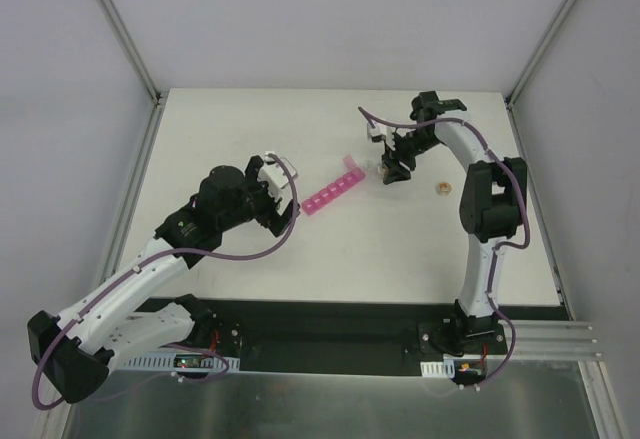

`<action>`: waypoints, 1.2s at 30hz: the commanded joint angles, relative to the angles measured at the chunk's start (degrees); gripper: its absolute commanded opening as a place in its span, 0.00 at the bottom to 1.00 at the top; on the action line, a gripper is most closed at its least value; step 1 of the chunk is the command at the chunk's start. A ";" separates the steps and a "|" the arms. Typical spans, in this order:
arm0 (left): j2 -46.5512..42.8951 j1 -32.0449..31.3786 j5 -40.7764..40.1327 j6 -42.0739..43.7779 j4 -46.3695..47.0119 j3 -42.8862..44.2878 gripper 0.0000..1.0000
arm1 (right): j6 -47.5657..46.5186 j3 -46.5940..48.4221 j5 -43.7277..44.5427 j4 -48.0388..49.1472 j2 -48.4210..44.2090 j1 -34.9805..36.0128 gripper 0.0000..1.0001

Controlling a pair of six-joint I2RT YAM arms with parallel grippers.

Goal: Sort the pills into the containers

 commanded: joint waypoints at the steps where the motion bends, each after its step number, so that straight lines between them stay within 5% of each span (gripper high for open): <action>1: -2.41 0.76 -0.89 1.45 2.85 -1.54 0.90 | -5.08 4.69 0.82 -4.38 2.02 0.25 0.47; 36: -3.29 1.11 1.66 2.50 2.94 -2.86 0.90 | -5.08 16.21 15.41 -4.91 12.22 4.20 0.47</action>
